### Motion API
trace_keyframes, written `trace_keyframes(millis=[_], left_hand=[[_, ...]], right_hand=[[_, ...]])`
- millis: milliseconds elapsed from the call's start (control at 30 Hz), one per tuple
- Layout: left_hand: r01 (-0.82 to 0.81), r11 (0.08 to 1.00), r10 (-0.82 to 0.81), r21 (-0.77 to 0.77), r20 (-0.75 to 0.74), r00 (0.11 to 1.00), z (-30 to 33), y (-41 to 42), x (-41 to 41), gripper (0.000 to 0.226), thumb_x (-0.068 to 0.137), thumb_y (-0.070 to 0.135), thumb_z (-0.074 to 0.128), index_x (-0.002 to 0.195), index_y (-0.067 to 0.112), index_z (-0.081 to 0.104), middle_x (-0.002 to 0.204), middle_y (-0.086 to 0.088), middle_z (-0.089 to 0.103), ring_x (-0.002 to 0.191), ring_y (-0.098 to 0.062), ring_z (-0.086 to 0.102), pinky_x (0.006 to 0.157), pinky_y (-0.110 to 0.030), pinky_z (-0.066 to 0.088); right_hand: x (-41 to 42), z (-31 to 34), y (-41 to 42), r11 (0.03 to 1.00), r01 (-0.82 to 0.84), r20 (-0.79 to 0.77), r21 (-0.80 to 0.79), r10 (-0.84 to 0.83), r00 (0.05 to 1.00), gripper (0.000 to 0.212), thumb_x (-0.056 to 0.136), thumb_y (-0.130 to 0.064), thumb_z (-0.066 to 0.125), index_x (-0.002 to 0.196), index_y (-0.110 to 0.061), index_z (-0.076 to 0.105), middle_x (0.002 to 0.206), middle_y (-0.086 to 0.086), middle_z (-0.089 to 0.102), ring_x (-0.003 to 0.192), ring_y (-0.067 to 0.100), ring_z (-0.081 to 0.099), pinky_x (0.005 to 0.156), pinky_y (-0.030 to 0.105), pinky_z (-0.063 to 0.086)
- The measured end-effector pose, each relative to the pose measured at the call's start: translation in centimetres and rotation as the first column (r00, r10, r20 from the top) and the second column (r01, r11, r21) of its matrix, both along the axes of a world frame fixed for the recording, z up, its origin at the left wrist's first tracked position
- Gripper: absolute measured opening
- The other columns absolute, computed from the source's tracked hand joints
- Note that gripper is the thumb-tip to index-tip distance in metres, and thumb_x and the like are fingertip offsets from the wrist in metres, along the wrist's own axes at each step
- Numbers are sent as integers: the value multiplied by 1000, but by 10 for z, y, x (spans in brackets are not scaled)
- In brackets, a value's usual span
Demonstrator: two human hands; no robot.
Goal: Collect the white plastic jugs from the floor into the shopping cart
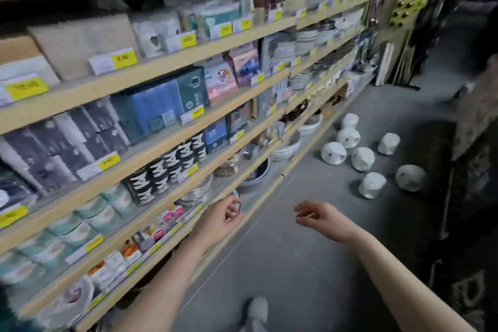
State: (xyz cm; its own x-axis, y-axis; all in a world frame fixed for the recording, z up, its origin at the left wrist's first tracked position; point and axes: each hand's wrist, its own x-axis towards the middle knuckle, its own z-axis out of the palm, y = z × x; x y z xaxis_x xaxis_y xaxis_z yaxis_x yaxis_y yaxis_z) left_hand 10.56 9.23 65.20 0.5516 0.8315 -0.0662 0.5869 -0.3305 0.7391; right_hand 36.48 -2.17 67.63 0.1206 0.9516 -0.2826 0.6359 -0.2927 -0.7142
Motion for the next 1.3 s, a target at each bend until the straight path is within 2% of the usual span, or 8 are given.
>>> trace_keyframes(millis=[367,467,600,733,833,1000,1167,1300], left_hand=[[267,963,-265,18,-88,960,11,192,217,31,89,26,63,119,27,53,98,7,60,86,-7,59,81,-25,53],[326,945,-321,37,-97,942,12,220,272,31,88,25,65,118,21,56,94,7,60,85,-12,61,82,-29,51],[362,932,-356,29,-126,926,0,256,348,33,89,25,63,121,20,55,101,2,61,90,-14,60,80,-24,47],[351,936,-346,22,-122,930,-13,282,433,33,89,27,63,121,21,54,102,3,60,90,-13,59,81,-26,49],[328,945,-327,-11,-114,938,-17,296,499,35,88,30,63,121,23,54,99,6,59,87,-10,59,84,-31,51],[329,944,-325,6,-131,936,-4,328,602,37,90,30,62,125,24,52,101,7,57,91,-9,57,77,-19,44],[343,939,-338,5,-166,926,-4,369,674,43,92,29,60,132,25,46,110,6,54,93,-4,52,71,-11,38],[345,938,-343,-23,-190,920,-25,416,724,54,92,28,60,141,28,36,111,8,51,97,-5,51,71,-9,37]], right_hand=[[177,1,129,966,255,-23,-47,-256,966,19,88,-27,63,107,-26,59,101,-4,66,92,12,63,82,24,49],[227,-1,148,947,314,-26,-64,-316,948,24,88,-28,64,110,-27,57,101,-8,63,95,12,62,85,24,50],[306,-9,171,925,368,-42,-92,-372,927,26,87,-30,64,111,-32,53,103,-10,60,95,7,59,80,20,45],[399,-24,193,920,381,-42,-93,-386,922,26,85,-26,66,108,-30,54,105,-2,62,90,9,62,80,24,52],[471,-23,211,920,365,-42,-140,-374,927,31,86,-27,66,114,-27,53,108,-1,60,87,8,61,71,17,52],[573,-16,248,934,322,32,-153,-321,946,40,87,-29,65,123,-25,48,116,0,55,103,15,57,94,28,46],[637,-24,283,934,310,35,-175,-309,950,51,85,-32,66,130,-29,42,124,-3,51,109,11,52,99,29,44],[690,-43,332,938,277,88,-207,-264,961,63,83,-42,66,137,-37,33,140,-3,42,125,16,46,106,34,41]])
